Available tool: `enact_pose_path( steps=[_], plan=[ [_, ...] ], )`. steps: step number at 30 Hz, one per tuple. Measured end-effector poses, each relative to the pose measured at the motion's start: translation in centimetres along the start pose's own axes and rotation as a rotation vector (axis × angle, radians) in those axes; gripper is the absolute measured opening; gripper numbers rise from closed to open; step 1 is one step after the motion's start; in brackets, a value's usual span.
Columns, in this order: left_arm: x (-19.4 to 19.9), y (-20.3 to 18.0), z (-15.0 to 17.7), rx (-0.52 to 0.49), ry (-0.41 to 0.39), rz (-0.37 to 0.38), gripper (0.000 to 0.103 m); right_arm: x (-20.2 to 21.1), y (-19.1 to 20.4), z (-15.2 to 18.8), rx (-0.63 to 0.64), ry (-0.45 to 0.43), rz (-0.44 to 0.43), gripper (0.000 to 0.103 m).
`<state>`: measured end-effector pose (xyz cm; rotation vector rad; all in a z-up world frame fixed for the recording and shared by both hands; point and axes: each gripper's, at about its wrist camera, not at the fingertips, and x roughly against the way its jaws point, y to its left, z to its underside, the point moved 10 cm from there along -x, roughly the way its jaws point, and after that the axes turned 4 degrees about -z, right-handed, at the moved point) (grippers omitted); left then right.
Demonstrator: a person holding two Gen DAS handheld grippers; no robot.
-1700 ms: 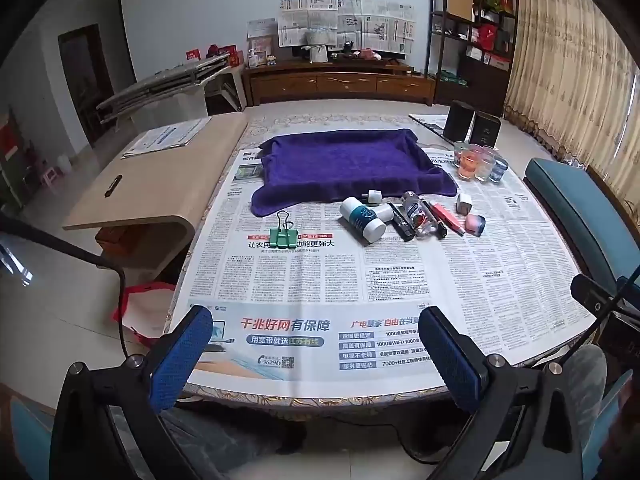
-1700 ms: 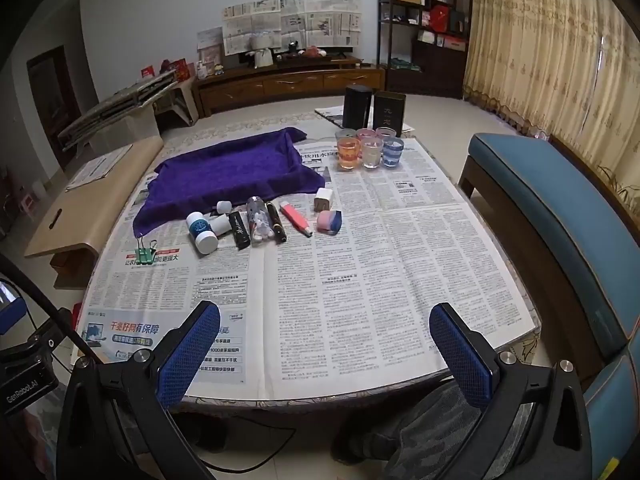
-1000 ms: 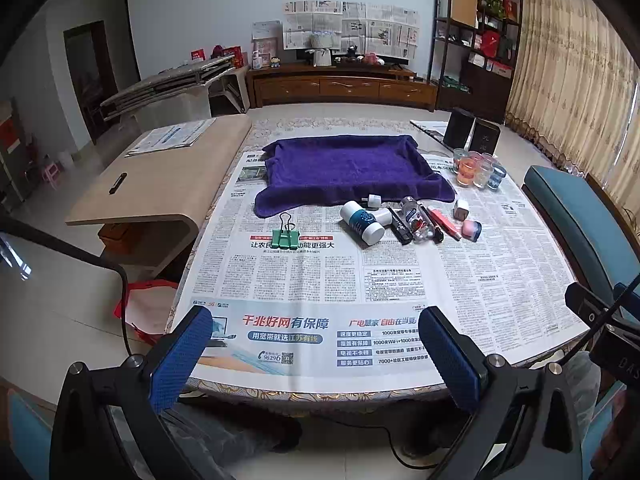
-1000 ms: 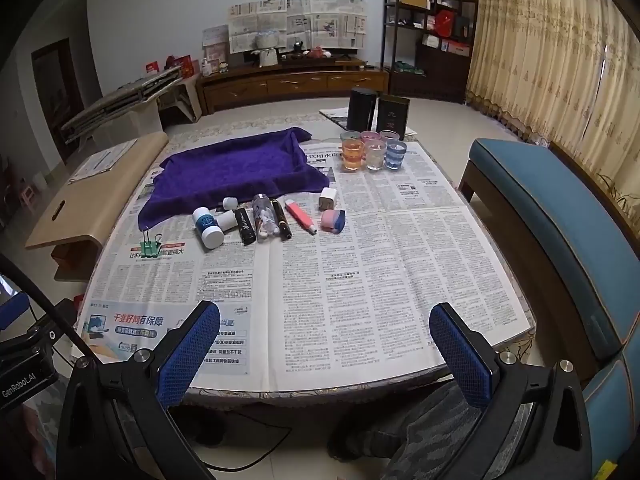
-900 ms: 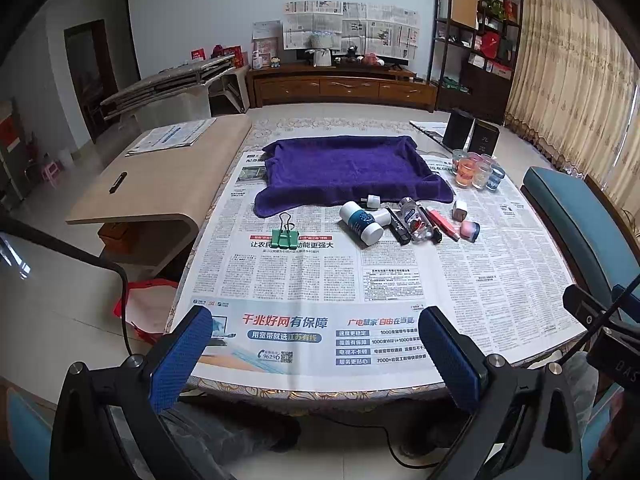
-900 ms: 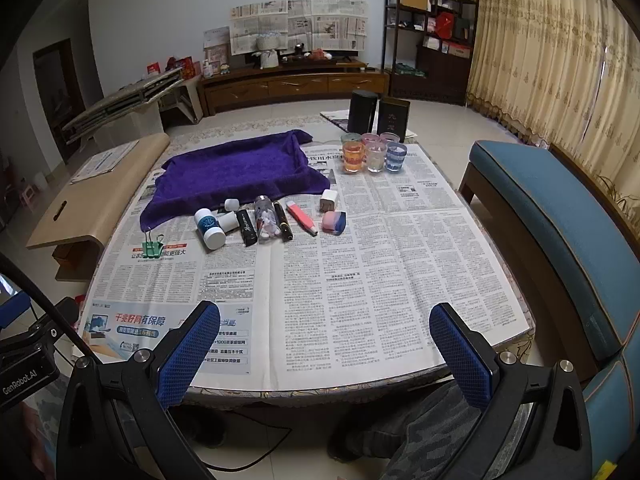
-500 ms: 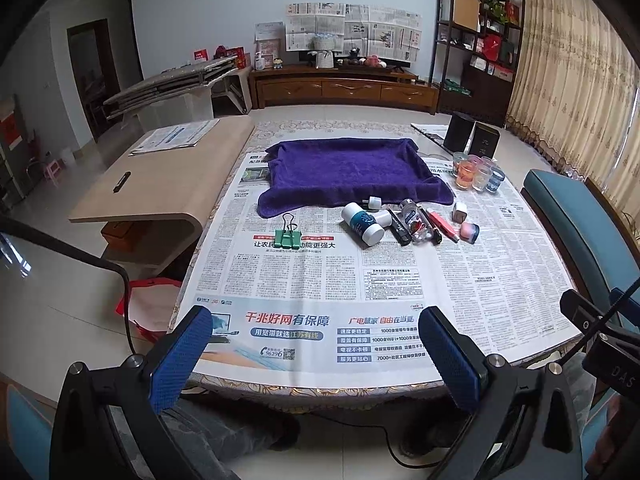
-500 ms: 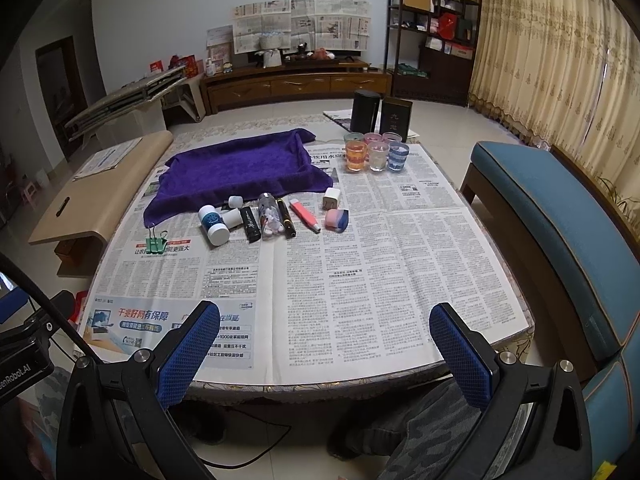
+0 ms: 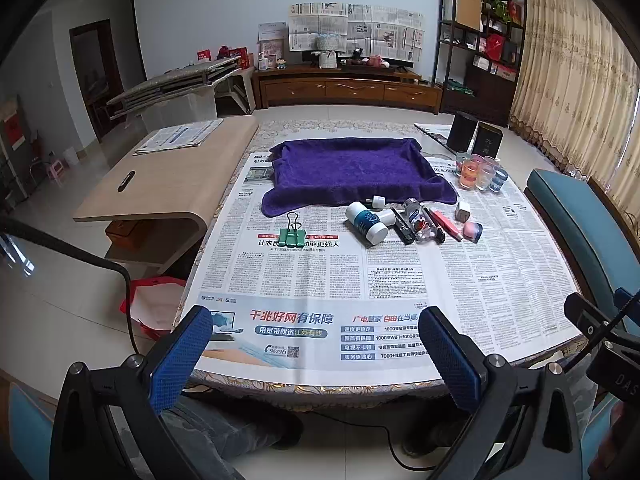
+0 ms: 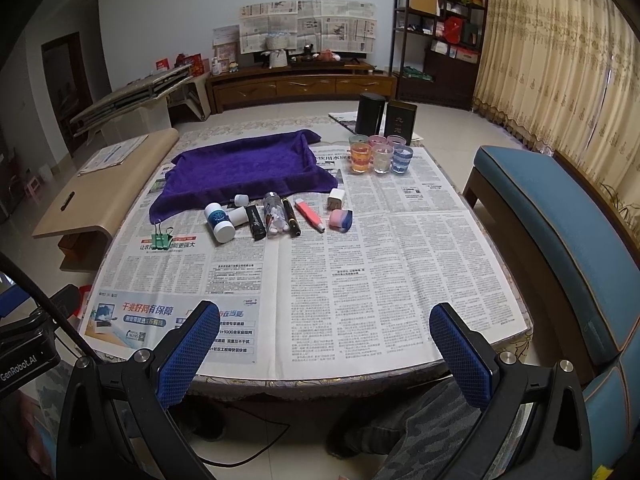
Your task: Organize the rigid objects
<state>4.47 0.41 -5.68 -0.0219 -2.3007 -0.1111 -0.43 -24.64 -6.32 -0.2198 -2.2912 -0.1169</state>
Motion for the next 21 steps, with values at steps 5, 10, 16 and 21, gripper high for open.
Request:
enact_pose_path(
  steps=[5,10,16,21],
  plan=[
    [0.0,-0.04,-0.03,0.0,0.001,0.001,0.103,0.2,0.09,-0.05,0.002,-0.004,-0.004,0.103],
    [-0.01,-0.04,0.01,0.0,0.001,-0.001,0.103,0.14,0.17,-0.02,0.005,-0.003,-0.005,0.103],
    [0.1,0.0,0.07,0.0,0.001,-0.003,0.103,0.19,0.22,-0.02,0.007,-0.003,-0.005,0.103],
    [0.28,0.08,0.13,0.002,0.002,-0.003,0.103,0.29,0.36,0.1,0.013,-0.004,-0.008,0.103]
  ],
)
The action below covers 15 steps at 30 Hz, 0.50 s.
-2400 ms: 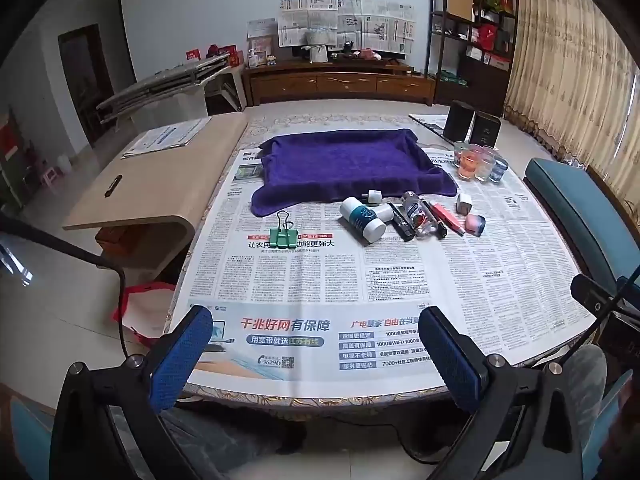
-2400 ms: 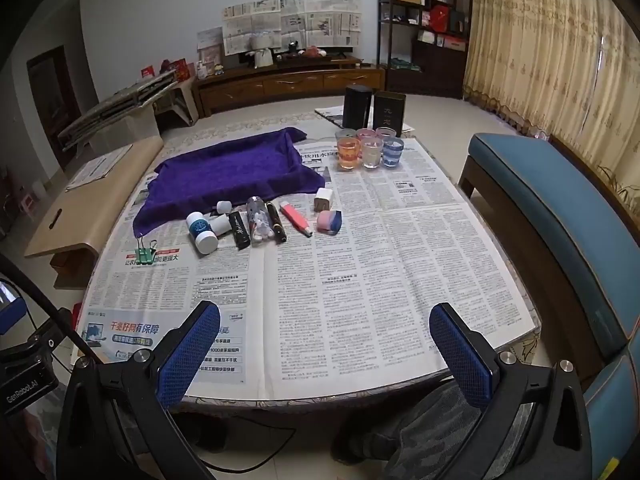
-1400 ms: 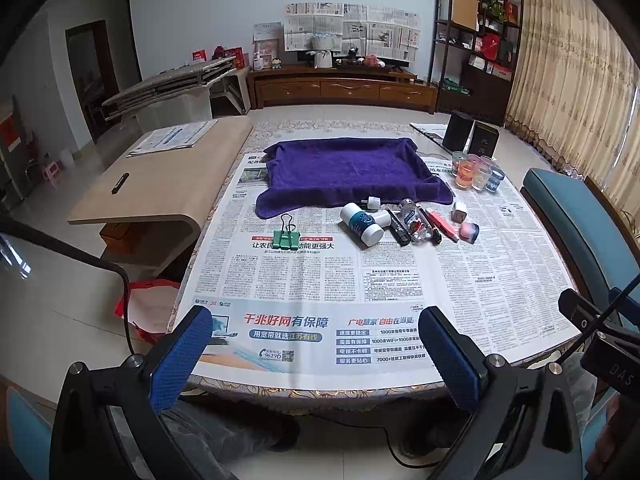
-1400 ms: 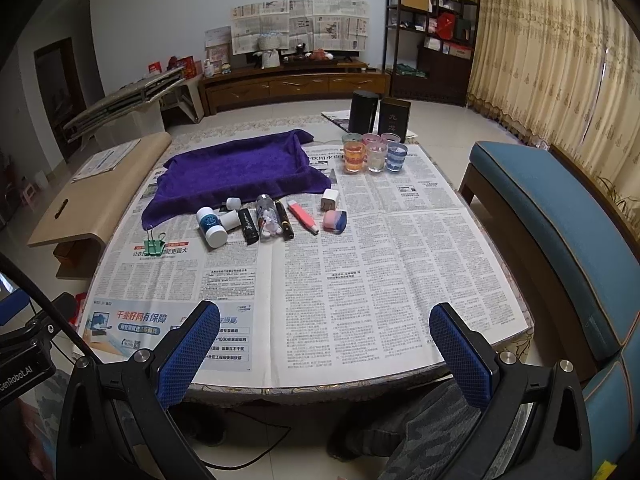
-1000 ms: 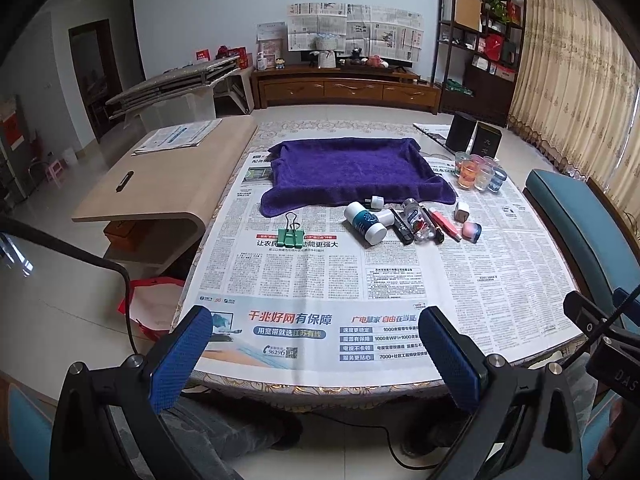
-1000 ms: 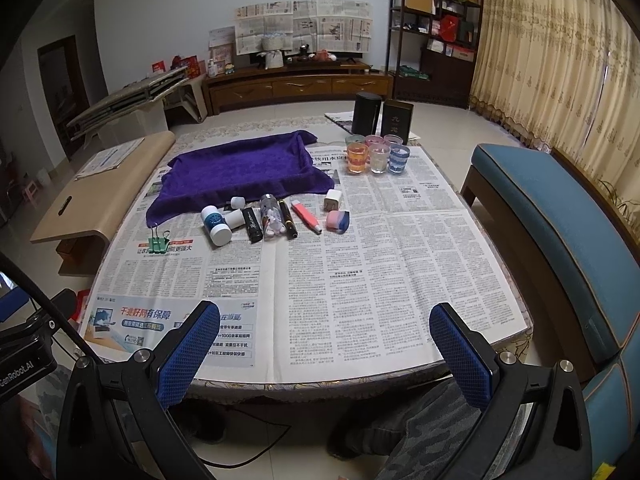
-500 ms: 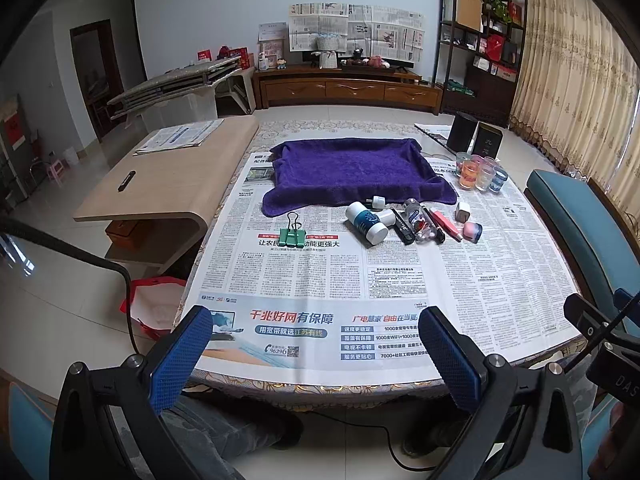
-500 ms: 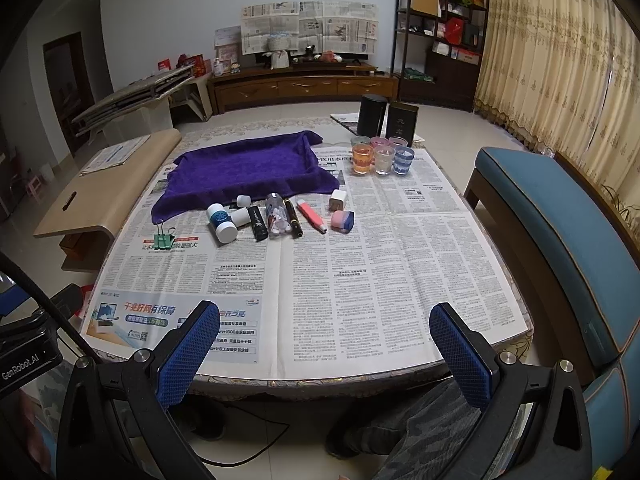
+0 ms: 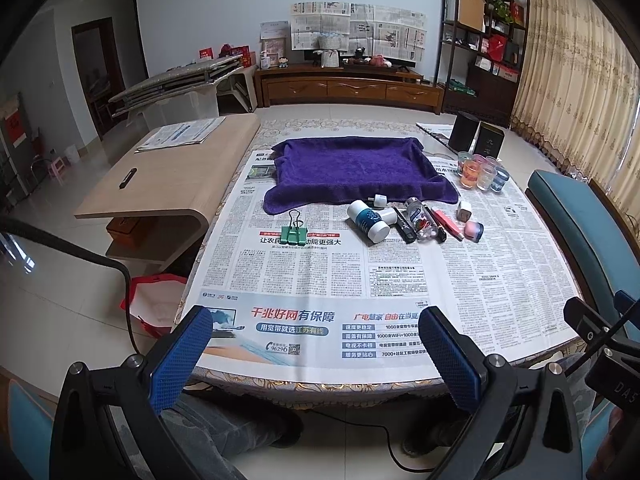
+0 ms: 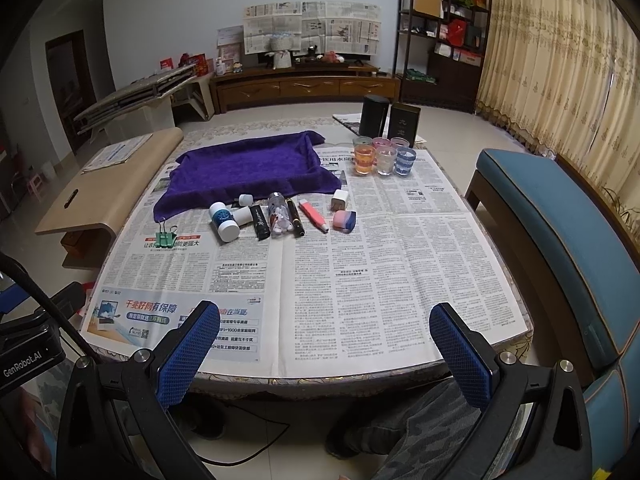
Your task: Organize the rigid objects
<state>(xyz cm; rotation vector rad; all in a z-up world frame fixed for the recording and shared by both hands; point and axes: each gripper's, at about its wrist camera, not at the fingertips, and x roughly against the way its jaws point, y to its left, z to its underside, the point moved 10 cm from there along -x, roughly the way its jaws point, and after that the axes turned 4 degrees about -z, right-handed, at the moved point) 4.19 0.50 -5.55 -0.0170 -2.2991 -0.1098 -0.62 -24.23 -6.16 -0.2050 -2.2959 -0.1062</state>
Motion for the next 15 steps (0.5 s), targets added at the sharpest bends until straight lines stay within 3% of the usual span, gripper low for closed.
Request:
enact_pose_path(
  steps=[15],
  plan=[
    [0.12,0.21,-0.02,0.001,-0.001,-0.004,0.103,0.11,0.17,0.17,0.006,0.002,0.001,0.103]
  ],
)
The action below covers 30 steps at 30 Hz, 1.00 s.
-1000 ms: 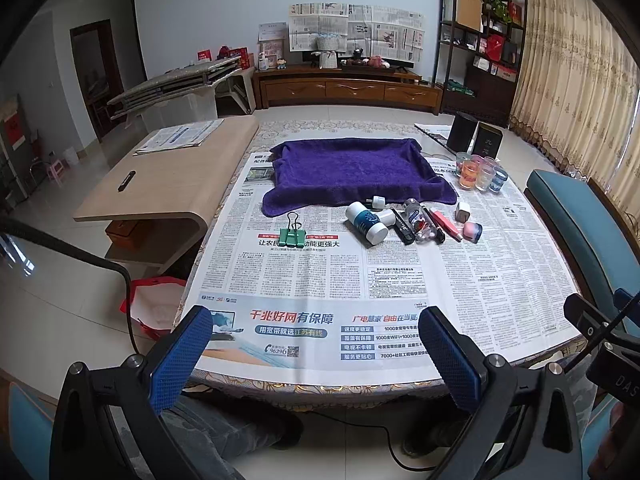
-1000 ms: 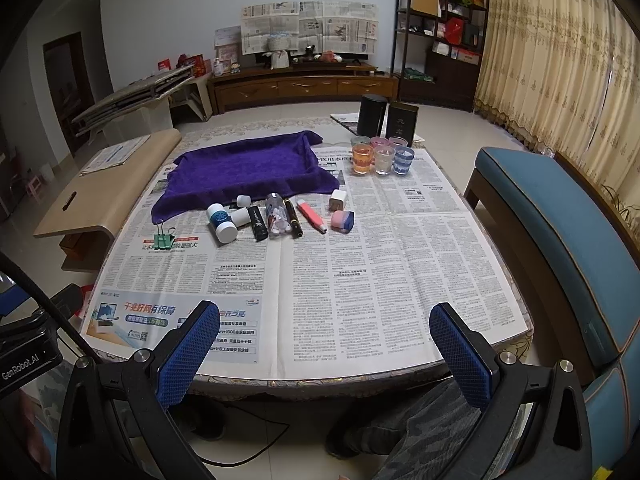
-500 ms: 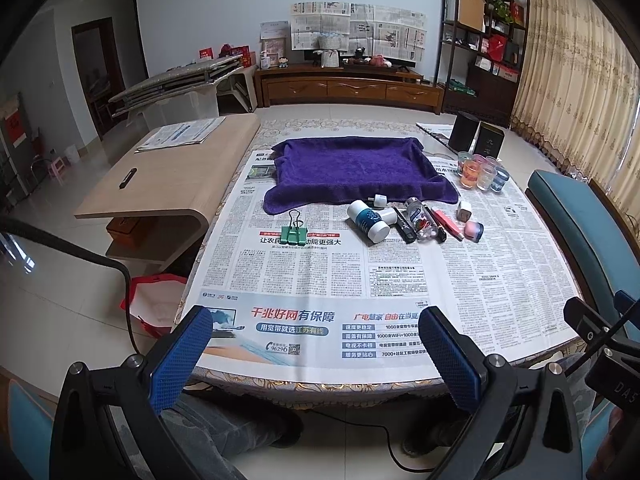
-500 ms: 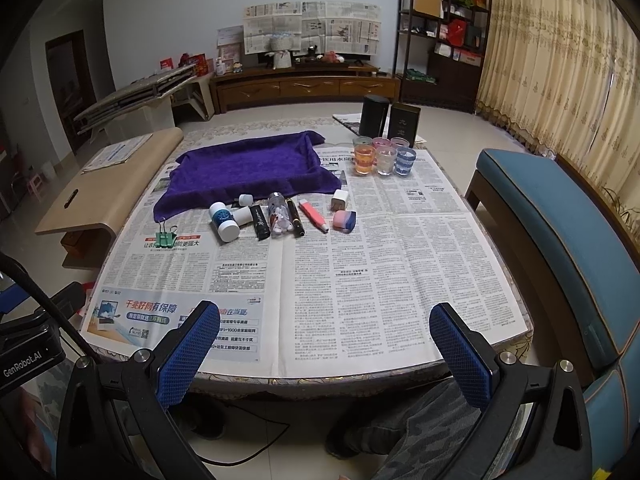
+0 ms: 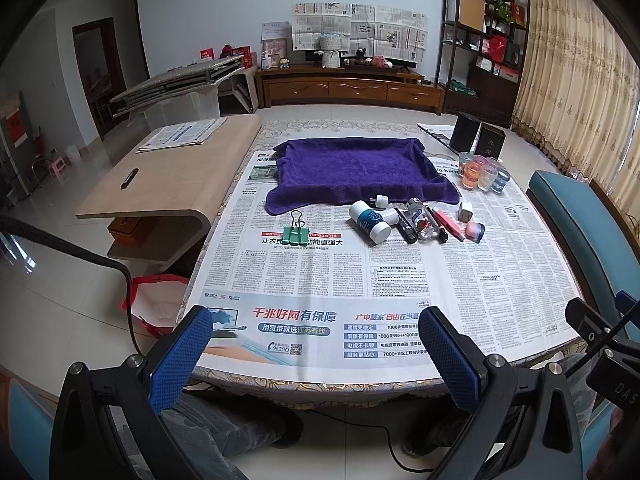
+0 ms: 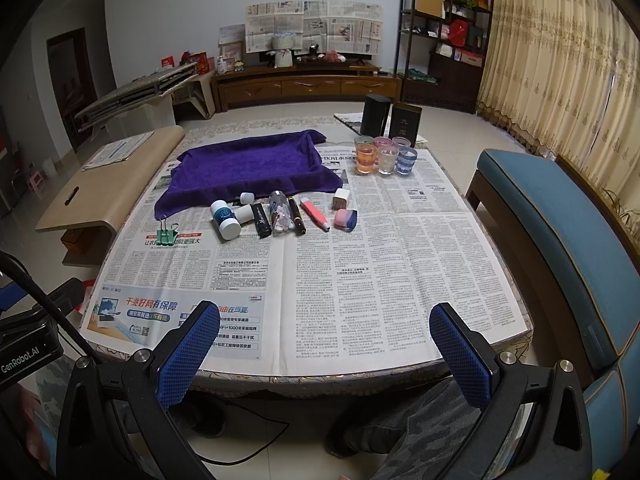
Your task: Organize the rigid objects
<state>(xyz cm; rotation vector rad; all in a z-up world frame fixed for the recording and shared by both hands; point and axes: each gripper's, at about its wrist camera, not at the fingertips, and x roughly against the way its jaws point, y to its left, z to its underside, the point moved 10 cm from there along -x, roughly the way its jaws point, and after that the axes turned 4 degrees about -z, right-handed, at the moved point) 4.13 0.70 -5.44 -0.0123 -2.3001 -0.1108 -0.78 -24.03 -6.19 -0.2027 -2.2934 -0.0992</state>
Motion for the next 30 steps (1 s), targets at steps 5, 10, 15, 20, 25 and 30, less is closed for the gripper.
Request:
enact_pose_path(
  steps=[5,10,15,20,25,30],
  plan=[
    [0.0,0.0,0.0,0.0,0.0,-0.001,0.103,0.0,0.0,0.0,0.0,0.0,0.0,0.103],
    [0.0,0.2,-0.1,0.005,-0.002,-0.006,0.103,0.1,0.0,0.0,0.0,-0.001,0.001,0.103],
    [-0.6,0.1,-0.4,-0.004,-0.014,-0.001,0.103,0.1,-0.1,0.0,-0.001,-0.001,-0.001,0.103],
    [-3.0,0.0,-0.9,0.0,0.01,0.015,0.103,-0.6,-0.5,-0.2,-0.007,0.007,-0.006,0.103],
    [-7.1,0.1,-1.0,0.034,0.076,0.034,0.103,-3.4,-1.8,-0.7,-0.021,0.027,-0.019,0.103],
    [-12.3,0.6,-1.2,0.044,0.127,0.008,0.103,-7.4,-3.5,-1.5,-0.001,0.034,0.0,0.103]
  ],
)
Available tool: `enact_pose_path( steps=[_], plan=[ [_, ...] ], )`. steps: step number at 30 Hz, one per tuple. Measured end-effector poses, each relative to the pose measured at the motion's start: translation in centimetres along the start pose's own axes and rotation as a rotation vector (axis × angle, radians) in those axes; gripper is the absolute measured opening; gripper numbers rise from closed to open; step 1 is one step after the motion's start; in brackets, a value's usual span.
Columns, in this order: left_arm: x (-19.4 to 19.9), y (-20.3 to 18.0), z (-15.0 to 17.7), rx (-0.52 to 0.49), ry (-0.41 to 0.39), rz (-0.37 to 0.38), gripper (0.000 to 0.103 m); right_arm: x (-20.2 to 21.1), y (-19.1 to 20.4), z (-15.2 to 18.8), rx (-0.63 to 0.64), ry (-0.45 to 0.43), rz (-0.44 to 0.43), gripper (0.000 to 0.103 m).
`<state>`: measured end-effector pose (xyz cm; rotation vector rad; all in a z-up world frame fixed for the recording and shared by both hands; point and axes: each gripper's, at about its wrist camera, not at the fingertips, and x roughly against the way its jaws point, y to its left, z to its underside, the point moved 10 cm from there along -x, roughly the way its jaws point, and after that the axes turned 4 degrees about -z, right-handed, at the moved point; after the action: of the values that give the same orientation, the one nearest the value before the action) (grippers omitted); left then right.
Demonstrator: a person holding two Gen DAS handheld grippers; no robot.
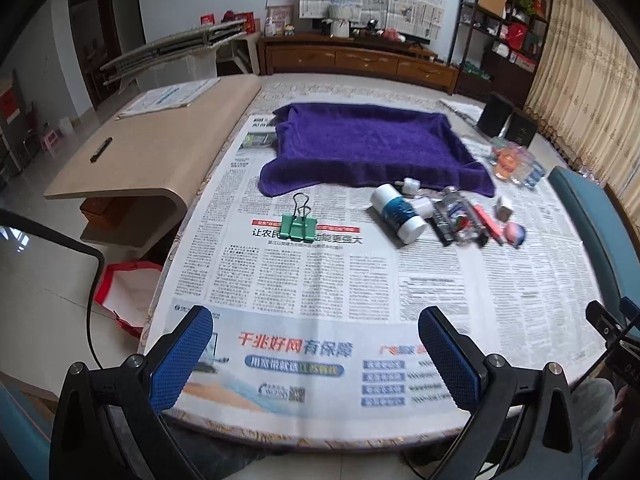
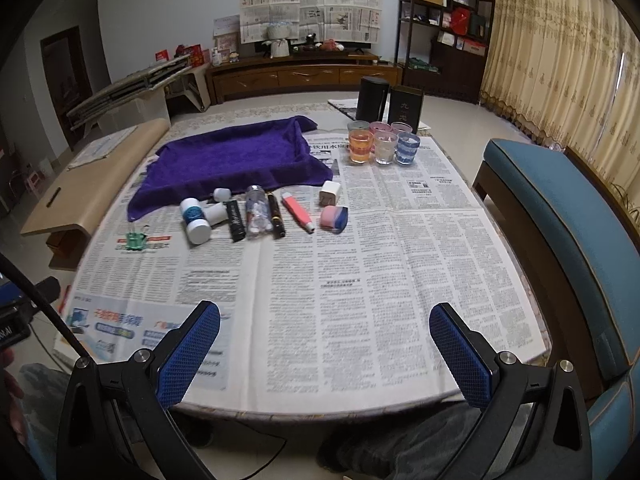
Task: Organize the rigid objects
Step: 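Grasp green binder clip with left tool while right tool grasps pink-and-blue container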
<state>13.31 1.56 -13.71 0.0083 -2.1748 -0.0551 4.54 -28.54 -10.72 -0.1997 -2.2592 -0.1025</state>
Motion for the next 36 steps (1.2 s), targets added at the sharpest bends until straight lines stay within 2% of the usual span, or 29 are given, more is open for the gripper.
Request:
enact_pose_path(
  steps=[4,8,12,15,20,22,25,31,33,36],
  plan=[
    [-4.3,0.9,-1.1,0.026,0.035,-0.019,0.103,-4.3,-1.2,-0.6,0.022,0.049,0.02,0.103],
    [-8.7,1.9,-2.5,0.059,0.057,-0.031,0.103,-8.5,-2.3,-0.9,0.003,0.097,0.004,0.103],
    [-13.1,1.8,-3.6,0.005,0.077,-0.049,0.102,-11.7,-3.0,-1.8,-0.014,0.1,-0.016,0.103],
    [-15.2,1.3,-3.8,-0.053,0.094,-0.058,0.092,-14.1,-3.7,-2.2,-0.026,0.11,-0.04,0.103],
    [-16.8,0.6,-4.3,-0.091,0.078,-0.031,0.092,-16.8,-4.6,-2.6,-0.034,0.129,-0.04,0.103],
    [-16.9,0.3,-4.4,-0.067,0.068,0.021,0.086,-17.6,-4.8,-2.7,-0.047,0.131,-0.043,0.103],
    [-16.9,0.5,-4.6,-0.071,0.046,0.028,0.082,-18.6,-4.8,-2.7,-0.064,0.157,-0.062,0.103],
    [-16.7,0.3,-4.7,-0.105,0.016,0.059,0.063,-19.9,-4.2,-2.6,-0.076,0.179,-0.091,0.103],
    [-16.4,0.3,-4.6,-0.109,0.011,0.066,0.053,-20.3,-4.1,-2.4,-0.075,0.186,-0.093,0.103],
    [-16.3,0.1,-4.6,-0.12,0.006,0.075,0.048,-20.6,-3.9,-2.5,-0.051,0.182,-0.081,0.103]
  ],
)
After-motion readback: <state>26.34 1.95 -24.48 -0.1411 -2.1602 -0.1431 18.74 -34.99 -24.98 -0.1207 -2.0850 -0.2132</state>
